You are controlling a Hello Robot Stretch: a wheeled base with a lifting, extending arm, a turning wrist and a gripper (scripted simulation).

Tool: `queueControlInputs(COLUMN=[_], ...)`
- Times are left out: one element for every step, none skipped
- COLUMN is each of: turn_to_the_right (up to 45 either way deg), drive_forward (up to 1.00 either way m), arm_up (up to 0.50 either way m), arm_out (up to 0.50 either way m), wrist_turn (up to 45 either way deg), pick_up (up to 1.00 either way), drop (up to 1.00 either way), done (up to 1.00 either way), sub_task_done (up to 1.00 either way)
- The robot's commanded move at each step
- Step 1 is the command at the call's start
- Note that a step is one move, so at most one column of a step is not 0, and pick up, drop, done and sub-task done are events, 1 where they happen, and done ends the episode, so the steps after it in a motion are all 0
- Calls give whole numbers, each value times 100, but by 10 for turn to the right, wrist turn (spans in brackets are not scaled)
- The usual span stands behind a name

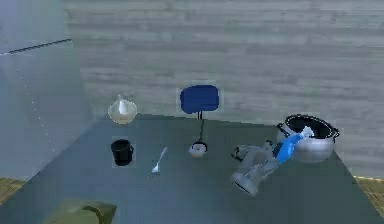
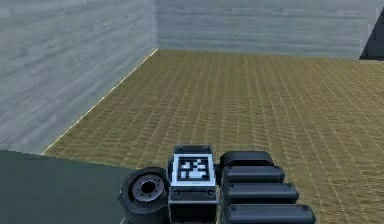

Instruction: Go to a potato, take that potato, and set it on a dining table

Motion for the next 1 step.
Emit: queueControlInputs(turn_to_the_right=[-450], drive_forward=[0], arm_up=[0], arm_out=[0], wrist_turn=[0], pick_up=[0], drop=[0], done=[0], sub_task_done=[0])
